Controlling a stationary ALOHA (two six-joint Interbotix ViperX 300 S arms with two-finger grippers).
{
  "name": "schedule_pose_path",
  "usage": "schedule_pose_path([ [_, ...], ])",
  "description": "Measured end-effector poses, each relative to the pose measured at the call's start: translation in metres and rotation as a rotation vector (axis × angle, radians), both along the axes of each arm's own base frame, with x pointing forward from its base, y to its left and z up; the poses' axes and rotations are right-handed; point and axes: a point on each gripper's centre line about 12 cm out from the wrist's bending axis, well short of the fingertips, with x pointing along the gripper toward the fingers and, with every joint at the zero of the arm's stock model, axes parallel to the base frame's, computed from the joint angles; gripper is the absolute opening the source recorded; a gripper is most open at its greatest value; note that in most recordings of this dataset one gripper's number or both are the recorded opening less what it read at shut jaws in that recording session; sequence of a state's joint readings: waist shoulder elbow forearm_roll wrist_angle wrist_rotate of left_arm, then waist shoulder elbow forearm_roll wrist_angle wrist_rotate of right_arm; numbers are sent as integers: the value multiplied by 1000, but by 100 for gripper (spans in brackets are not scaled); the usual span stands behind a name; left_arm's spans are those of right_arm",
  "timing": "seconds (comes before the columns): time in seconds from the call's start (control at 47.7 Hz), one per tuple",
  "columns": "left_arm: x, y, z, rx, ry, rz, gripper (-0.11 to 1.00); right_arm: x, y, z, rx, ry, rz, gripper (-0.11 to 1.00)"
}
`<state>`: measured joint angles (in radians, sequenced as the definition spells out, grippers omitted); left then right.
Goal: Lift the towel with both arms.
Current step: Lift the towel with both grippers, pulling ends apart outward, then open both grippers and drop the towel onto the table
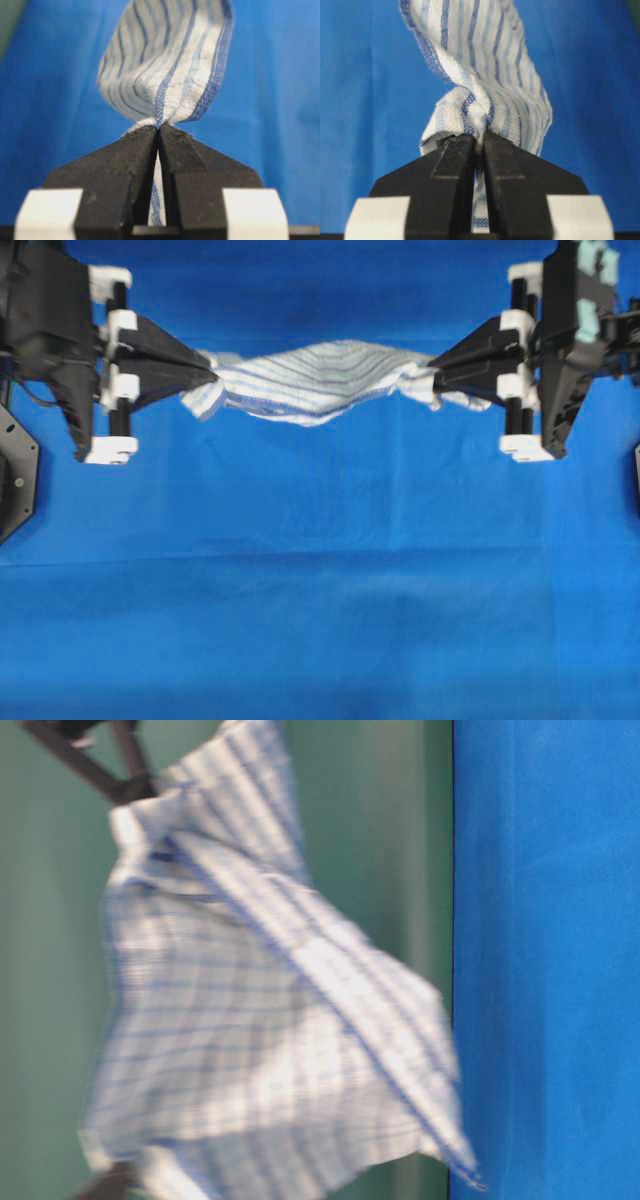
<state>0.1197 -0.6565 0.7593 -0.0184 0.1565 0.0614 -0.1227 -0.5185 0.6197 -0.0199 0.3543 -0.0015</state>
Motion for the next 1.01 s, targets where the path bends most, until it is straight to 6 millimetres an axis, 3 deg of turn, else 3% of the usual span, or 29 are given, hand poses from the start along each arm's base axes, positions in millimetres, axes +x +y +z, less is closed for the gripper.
schedule_pose_path([
  [0.168, -2, -2, 37, 7, -47, -6, 0, -4, -1, 42, -29, -49, -2, 5],
  [0.356, -2, -2, 61, 10, -58, -9, 0, -8, -2, 78, -51, -99, -7, 5],
  [0.797, -2, -3, 67, 12, -67, -11, 2, -7, -2, 81, -64, -99, -5, 6],
  [0.901, -1, -3, 66, 9, -62, -11, 21, -6, -2, 80, -62, -96, -4, 11],
  [1.006, -2, -3, 67, 7, -64, -13, 54, -6, -3, 80, -61, -94, -6, 43],
])
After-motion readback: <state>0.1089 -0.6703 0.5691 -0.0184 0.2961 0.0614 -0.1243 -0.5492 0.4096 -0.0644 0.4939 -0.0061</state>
